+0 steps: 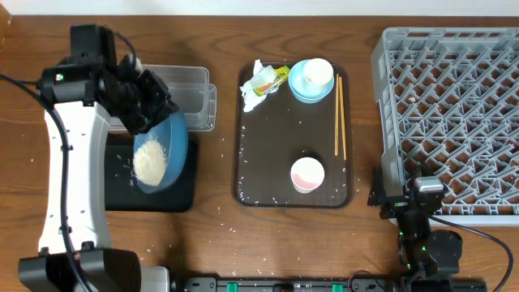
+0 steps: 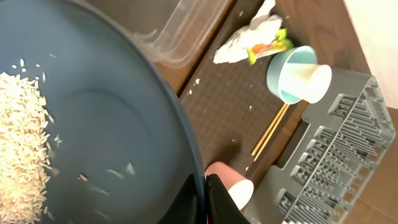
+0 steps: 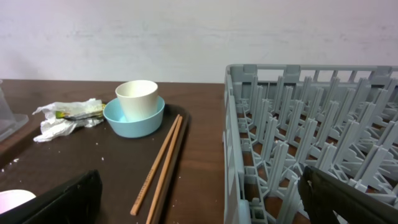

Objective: Sort waste into correct bins and load items into the dishwasher rack
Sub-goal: 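Lift the teal plate and carry it over the black tray, then tilt the teal plate to dump rice onto the black tray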

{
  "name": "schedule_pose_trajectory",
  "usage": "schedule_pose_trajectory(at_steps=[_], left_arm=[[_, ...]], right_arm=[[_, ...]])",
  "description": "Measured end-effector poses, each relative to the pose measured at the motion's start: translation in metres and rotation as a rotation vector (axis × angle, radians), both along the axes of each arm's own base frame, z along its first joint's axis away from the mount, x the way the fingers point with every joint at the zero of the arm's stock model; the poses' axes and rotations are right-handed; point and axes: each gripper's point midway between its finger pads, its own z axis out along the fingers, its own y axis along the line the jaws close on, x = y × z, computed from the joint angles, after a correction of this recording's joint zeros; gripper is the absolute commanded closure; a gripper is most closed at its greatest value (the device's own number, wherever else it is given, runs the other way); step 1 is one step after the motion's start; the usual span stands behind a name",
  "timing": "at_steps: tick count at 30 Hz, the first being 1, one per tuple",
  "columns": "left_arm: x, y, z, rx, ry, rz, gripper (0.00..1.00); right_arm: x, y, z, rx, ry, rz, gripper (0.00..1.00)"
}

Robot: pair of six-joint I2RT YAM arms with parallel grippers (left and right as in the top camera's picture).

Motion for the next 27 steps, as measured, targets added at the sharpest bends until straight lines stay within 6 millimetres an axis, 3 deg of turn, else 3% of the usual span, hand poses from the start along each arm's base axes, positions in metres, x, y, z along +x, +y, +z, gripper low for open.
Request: schedule_pose_trajectory(at_steps=[5,9,17,27], left_arm=[[-0.006,0.002,-0.025,-0.044,0.043,0.001,0.94],[-0.005,-0.004,-0.035,-0.085,0.037,-0.021,0.94],[0.0,-0.014,-0.029,-0.18,-0.008,-0.05,0.94],[0.003,0.001,-0.015,-0.302,-0.043,0.0,0.94]], right_arm=[[0.0,0.0,0.0,0.0,0.0,0.0,0.01],[0.0,0.0,0.0,0.0,0.0,0.0,0.01],[0.0,0.0,0.0,0.0,0.0,0.0,0.01],[0.0,0.0,0.0,0.0,0.0,0.0,0.01]])
